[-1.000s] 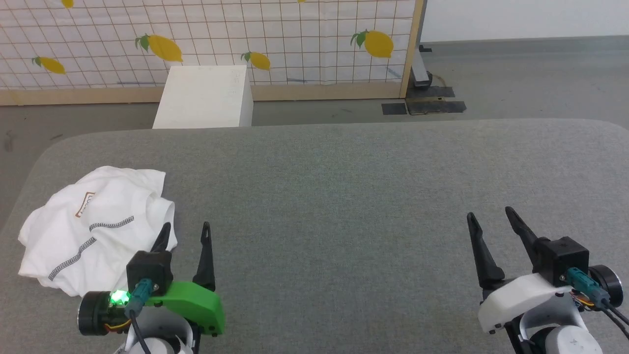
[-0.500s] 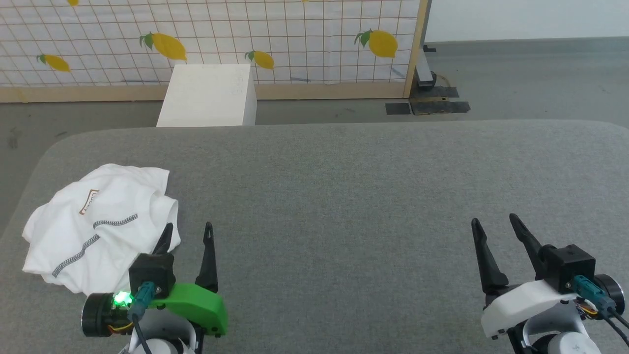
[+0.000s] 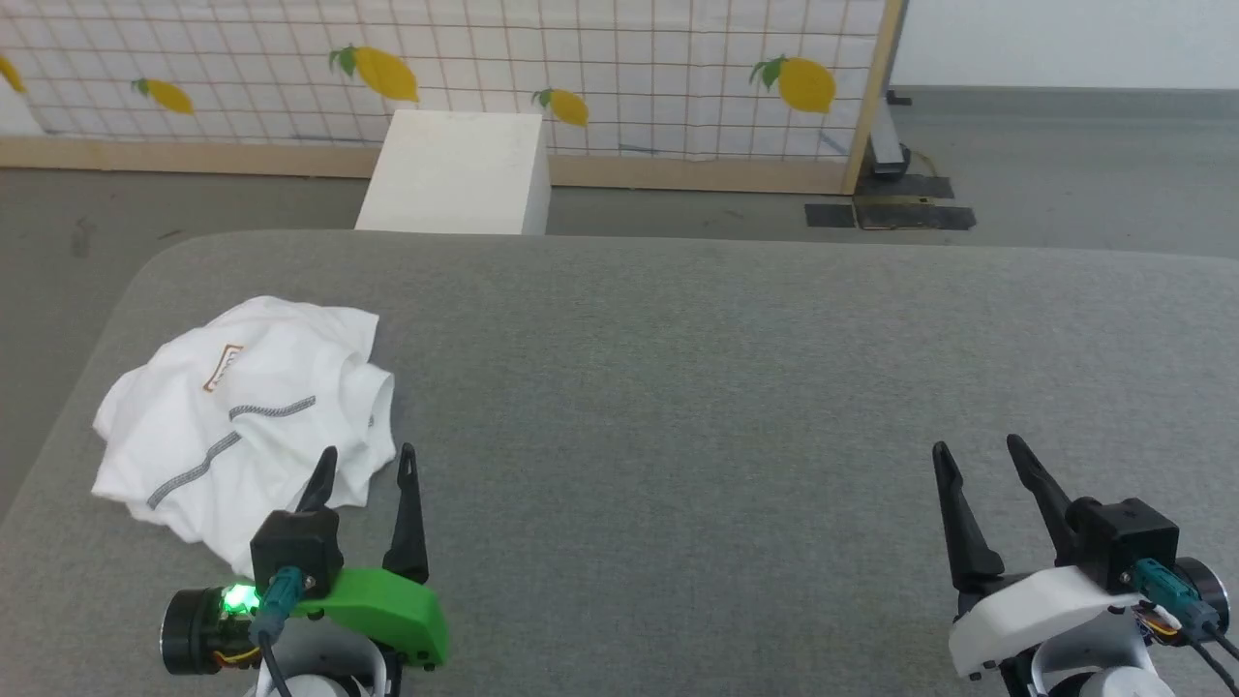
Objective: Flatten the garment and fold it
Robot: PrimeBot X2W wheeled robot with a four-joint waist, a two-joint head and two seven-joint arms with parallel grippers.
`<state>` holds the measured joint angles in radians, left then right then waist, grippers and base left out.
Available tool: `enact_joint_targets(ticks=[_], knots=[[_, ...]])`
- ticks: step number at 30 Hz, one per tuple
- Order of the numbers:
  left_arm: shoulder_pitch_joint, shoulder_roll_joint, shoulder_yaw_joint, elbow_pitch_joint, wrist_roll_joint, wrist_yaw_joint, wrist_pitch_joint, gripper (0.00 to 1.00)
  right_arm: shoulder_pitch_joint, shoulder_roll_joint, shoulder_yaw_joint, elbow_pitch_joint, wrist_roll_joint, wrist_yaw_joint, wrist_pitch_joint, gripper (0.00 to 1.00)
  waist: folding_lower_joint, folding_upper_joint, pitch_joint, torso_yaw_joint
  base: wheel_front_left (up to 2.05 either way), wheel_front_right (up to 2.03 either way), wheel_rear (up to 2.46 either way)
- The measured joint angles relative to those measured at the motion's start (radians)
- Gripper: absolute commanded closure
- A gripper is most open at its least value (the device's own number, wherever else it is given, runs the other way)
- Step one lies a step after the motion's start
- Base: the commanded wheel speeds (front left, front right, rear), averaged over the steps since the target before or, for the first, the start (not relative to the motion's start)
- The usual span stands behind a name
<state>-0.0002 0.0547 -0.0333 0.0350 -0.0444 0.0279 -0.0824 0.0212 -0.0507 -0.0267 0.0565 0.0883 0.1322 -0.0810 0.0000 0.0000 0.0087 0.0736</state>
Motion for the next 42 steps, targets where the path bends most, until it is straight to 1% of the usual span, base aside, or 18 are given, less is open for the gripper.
enact_joint_targets(ticks=[13, 19, 29, 42], knots=[[0.009, 0.000, -0.008, 0.010, -0.011, 0.013, -0.026, 0.00, 0.006, 0.000, 0.001, 0.018, 0.018, 0.000, -0.026, 0.00, 0.0000, 0.0000, 0.011, 0.098, 0.00, 0.00, 0.00], [0.014, 0.000, -0.011, 0.016, -0.036, 0.026, -0.038, 0.00, 0.012, 0.000, 0.001, 0.027, 0.026, 0.000, -0.040, 0.00, 0.0000, 0.0000, 0.015, 0.150, 0.00, 0.00, 0.00], [0.026, 0.000, -0.016, 0.022, -0.045, 0.036, -0.059, 0.00, 0.023, 0.000, 0.008, 0.042, 0.035, 0.000, -0.060, 0.00, 0.0000, 0.0000, 0.019, 0.235, 0.00, 0.00, 0.00], [0.043, 0.000, -0.032, 0.033, -0.061, 0.058, -0.087, 0.00, 0.038, 0.000, 0.020, 0.057, 0.026, 0.000, -0.087, 0.00, 0.0000, 0.0000, 0.022, 0.332, 0.00, 0.00, 0.00]])
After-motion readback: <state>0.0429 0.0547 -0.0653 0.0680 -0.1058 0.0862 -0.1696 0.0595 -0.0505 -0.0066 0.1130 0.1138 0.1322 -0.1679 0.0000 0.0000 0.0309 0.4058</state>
